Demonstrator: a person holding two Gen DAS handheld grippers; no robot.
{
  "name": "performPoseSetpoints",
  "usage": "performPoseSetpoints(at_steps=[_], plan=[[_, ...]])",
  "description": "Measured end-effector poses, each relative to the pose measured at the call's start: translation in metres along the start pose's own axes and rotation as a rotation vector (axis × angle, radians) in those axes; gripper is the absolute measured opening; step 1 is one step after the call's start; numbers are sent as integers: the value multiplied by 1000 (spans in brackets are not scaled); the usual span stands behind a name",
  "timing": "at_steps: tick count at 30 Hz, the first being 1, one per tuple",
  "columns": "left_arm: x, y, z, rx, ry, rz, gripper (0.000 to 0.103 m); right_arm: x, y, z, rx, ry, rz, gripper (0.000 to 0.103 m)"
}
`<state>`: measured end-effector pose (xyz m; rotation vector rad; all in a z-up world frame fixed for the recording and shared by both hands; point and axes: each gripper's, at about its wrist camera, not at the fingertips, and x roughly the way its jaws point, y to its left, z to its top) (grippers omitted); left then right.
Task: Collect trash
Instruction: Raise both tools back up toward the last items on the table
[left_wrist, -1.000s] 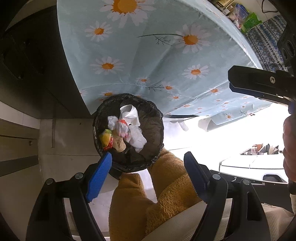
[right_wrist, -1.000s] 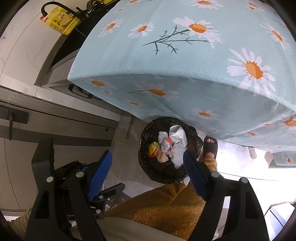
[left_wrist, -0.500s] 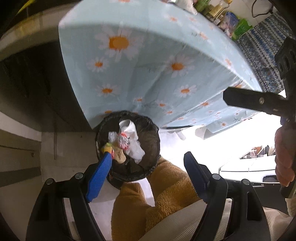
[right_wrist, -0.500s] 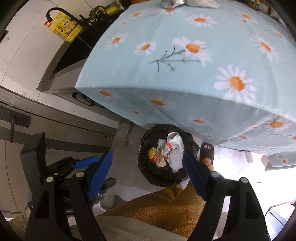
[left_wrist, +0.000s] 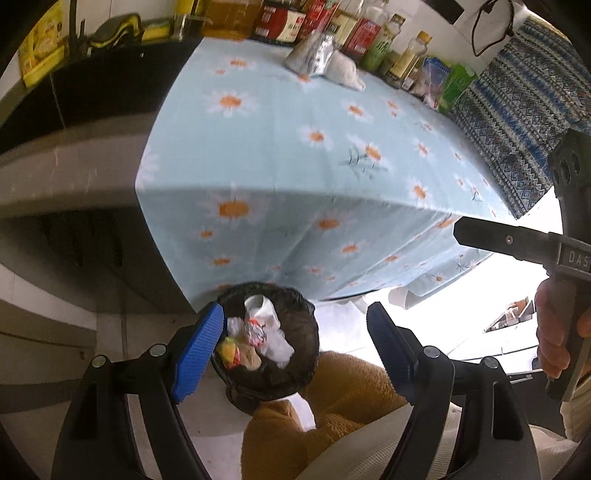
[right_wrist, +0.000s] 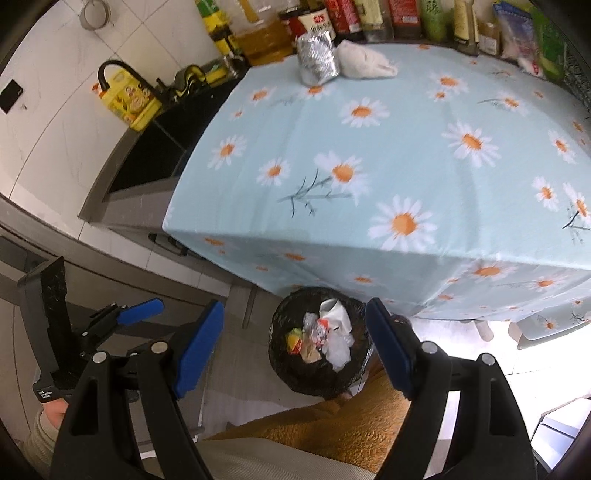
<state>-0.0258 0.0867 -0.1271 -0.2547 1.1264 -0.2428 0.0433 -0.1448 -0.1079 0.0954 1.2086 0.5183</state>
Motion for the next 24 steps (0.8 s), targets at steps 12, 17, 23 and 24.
performPoseSetpoints(at_steps=[12,17,23,24], plan=[[-9,-14,50,23,-62,18,78,-10,-15,30,-19,-44,3,78],[-6,-23,83,33,-92,37,78,-10,-32,58,-32,-54,4,78],[7,-34,133,40,-110,55,78,-4,-60,97,-45,-52,6,78],[12,-38,145,51,-111,61,78,-2,-66,104,-45,-49,7,78]])
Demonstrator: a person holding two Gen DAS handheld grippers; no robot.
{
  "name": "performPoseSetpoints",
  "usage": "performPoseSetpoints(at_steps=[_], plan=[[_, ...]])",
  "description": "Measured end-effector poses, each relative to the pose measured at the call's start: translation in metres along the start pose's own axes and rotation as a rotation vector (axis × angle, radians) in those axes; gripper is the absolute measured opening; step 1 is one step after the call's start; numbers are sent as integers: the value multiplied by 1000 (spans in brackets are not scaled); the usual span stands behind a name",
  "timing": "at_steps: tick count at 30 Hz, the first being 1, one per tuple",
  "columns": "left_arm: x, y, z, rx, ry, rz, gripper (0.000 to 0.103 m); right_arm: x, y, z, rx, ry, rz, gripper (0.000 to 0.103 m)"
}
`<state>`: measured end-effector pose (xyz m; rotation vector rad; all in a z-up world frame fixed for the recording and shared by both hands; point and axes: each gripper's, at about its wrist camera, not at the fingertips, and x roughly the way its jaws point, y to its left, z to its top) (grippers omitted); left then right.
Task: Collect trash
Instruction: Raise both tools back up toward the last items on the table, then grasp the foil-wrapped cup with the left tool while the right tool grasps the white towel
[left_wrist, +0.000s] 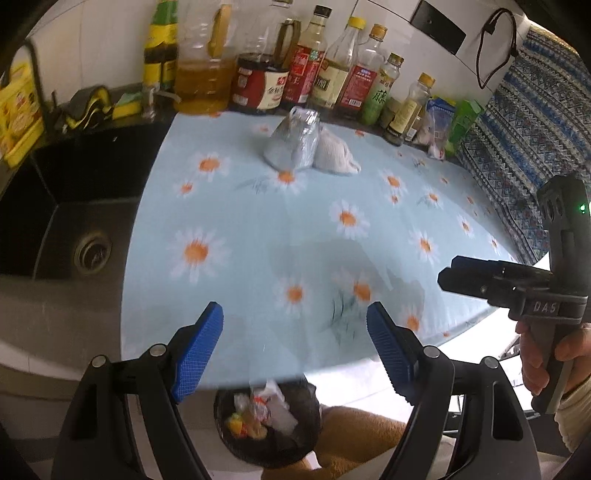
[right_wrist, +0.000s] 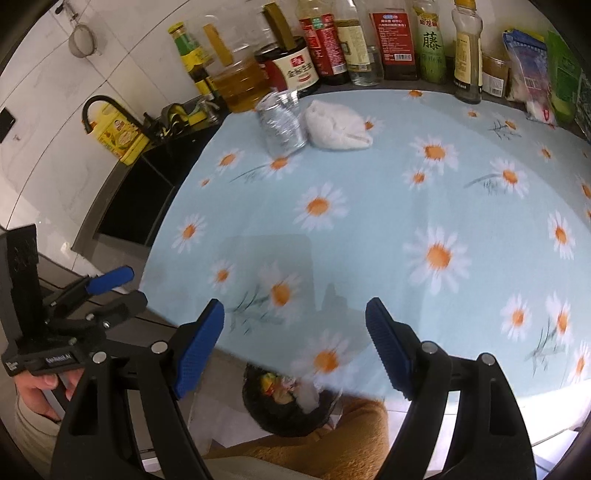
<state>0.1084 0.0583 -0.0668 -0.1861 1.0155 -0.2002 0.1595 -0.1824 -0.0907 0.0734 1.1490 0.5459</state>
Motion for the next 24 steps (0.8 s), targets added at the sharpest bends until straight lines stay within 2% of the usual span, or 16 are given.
performPoseSetpoints(at_steps=[11,20,24], plan=[[68,-20,98,70,14,44,78,28,-57,76,-37,14,-5,78],[114,-13,148,52,6,7,78,53,-74,128,-91,9,46,77],[128,-12,160,50,2,33,78,67,-79,144,-112,8,79,73]])
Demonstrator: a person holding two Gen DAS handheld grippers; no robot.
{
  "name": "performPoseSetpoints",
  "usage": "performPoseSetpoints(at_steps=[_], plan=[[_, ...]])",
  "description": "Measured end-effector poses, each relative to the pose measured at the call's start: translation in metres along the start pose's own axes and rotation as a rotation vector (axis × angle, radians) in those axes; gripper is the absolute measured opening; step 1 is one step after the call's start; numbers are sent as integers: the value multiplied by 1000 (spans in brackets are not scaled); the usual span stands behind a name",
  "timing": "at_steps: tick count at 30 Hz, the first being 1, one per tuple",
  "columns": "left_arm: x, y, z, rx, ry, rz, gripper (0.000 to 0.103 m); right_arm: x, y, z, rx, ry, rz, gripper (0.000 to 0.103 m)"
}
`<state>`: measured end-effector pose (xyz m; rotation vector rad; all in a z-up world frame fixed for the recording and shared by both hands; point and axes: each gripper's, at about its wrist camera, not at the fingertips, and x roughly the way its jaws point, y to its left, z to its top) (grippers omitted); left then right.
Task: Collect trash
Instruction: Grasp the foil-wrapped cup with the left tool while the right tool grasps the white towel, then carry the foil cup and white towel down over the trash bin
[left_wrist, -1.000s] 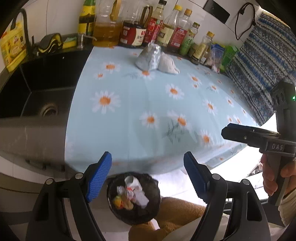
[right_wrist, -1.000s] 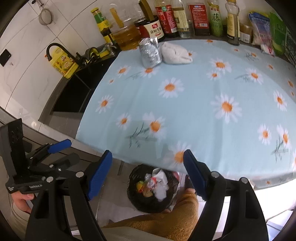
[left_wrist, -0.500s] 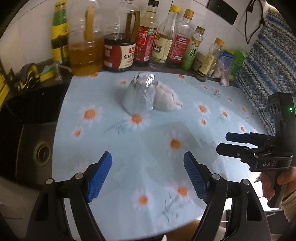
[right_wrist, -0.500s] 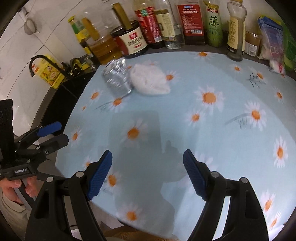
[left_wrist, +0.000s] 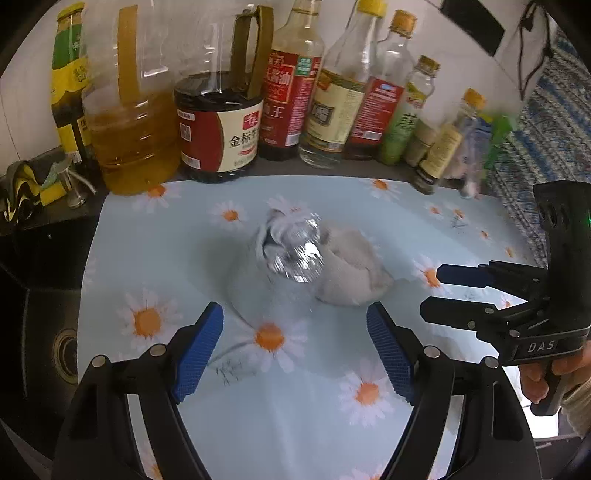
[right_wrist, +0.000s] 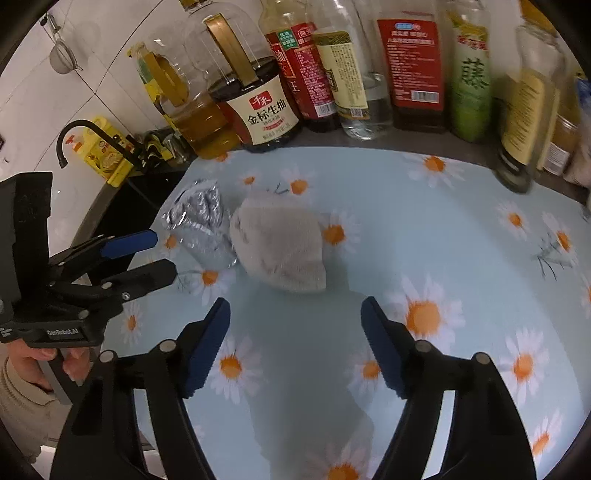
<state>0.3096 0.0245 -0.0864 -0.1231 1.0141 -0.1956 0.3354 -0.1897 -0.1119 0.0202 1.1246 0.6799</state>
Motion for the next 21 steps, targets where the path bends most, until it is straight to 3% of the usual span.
performPoseSetpoints(at_steps=[15,18,21], plan=[[37,11,25,-11,21,12,76,40,-25,39,0,48,125,48],[43,13,25,-4,38,22,64,48,-31,42,33,64,158,41],[44,16,25,-14,28,9,63,51,-30,44,19,70,181,27]])
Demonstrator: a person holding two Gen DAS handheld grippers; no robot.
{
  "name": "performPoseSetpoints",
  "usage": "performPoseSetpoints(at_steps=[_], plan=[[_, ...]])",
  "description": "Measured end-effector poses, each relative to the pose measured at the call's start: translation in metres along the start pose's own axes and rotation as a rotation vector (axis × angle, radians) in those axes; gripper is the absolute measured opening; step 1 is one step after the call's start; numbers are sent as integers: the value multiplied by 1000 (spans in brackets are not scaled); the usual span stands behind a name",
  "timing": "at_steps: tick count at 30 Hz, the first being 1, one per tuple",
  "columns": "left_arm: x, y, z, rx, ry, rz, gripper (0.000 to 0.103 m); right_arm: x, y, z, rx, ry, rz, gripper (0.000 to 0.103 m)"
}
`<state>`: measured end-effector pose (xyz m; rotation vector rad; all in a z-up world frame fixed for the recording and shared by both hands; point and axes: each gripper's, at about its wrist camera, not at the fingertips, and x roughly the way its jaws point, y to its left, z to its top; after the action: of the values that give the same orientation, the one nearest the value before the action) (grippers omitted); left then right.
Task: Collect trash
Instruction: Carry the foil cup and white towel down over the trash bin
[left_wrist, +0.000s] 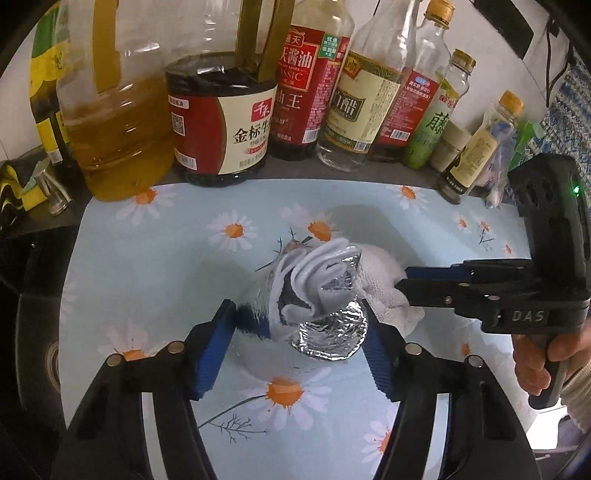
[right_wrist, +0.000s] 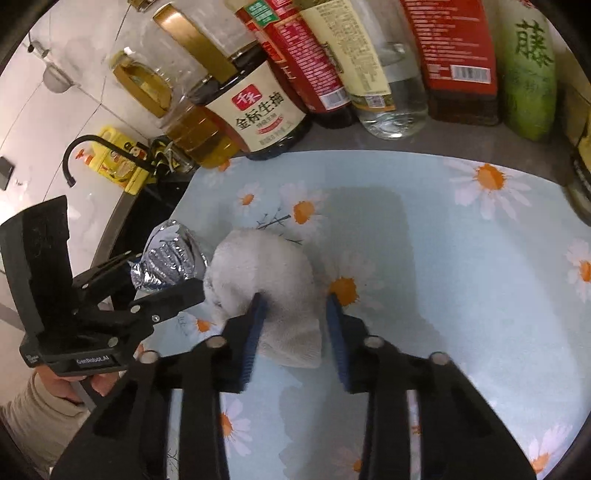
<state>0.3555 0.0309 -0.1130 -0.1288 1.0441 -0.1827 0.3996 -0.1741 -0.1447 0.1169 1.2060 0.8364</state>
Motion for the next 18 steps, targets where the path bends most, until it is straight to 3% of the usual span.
performPoseSetpoints(at_steps=[2,5,18], plan=[[1,0,1,-1,1,-4,62,0,2,0,-17,-1,1,16],[1,0,3,1,2,-4,62,0,5,1,-38,-11,-11,8],[-16,3,-6,-6,-18,-4,61,-15,11,-7,-34,-50,-24,6]])
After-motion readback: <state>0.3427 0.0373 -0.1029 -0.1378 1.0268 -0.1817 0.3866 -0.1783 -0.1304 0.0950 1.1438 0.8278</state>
